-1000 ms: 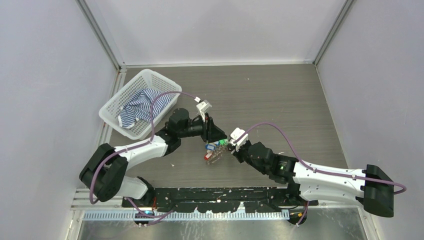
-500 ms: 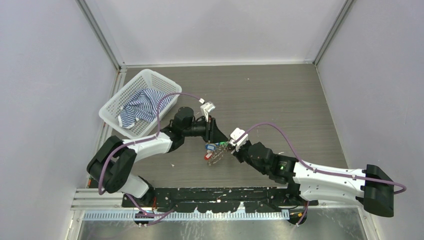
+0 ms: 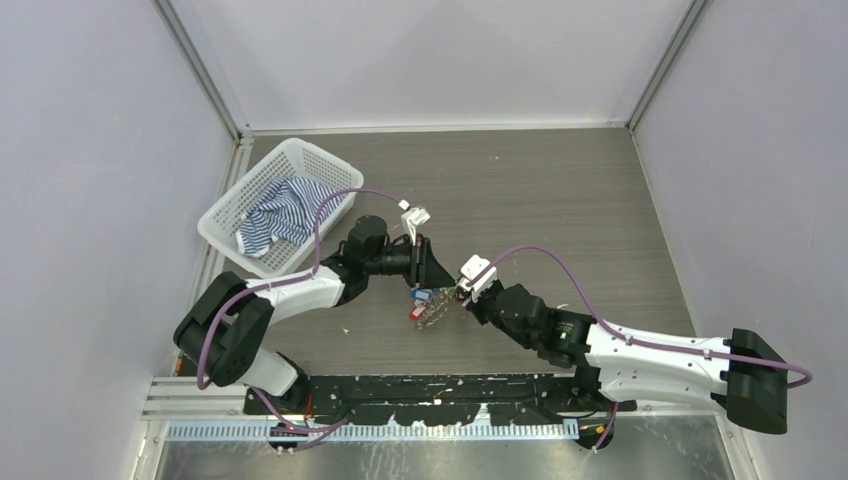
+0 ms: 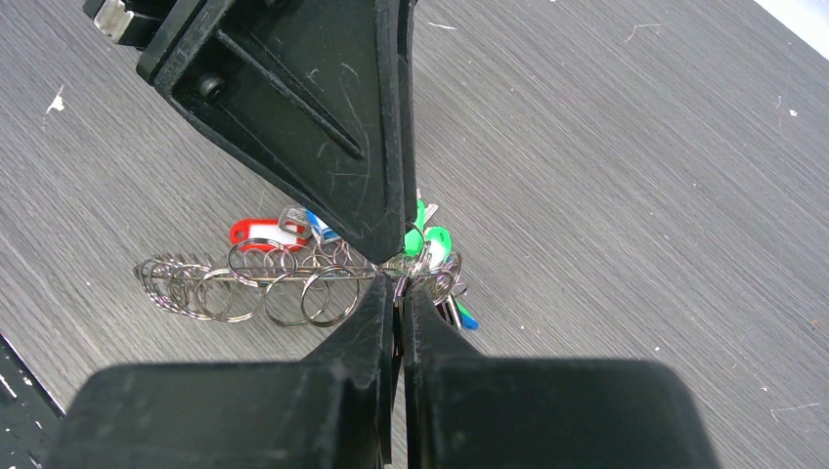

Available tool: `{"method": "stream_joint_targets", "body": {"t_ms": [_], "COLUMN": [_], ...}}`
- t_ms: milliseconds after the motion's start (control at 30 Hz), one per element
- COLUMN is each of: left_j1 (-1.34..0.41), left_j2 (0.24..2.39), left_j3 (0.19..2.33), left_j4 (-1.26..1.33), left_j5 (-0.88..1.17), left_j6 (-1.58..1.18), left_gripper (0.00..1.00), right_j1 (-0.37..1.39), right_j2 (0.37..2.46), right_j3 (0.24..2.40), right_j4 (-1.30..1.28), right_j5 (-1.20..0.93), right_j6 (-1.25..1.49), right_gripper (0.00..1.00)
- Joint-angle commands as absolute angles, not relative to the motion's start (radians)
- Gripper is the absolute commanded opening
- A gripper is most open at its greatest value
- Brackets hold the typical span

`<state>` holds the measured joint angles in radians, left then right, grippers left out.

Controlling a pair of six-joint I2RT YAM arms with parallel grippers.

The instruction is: Remove the keys from the keyring

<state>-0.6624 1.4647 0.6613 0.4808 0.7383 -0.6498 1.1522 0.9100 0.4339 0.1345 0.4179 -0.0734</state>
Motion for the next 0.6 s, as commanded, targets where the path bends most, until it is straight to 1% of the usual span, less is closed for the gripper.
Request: {"method": "stream_joint_targets", "body": {"t_ms": [0, 333, 567], "left_j1": [-0.657, -0.664, -0.669], "left_j2": [1.455, 1.479, 1.473], "left_j3": [0.656, 0.647, 0.63], "left_j4": [0.552, 0.603, 0.601], "left_j5": [0.762, 0.774, 0.776], "left_j6": [-0.675, -0.716, -0.719], "left_gripper": [0.28, 0.23, 0.24], "right_j1": [1.156, 1.155, 1.156], "right_j2": [0.906, 0.909, 0.914], "right_j3": [0.468, 0.466, 0.468], "right_j4": [0.2, 0.198, 0.201], "right_j5": [0.442, 0.449, 0.457], "right_j6": [-0.084, -0.084, -0.086], "right_gripper": [0.01, 0.01, 0.01]}}
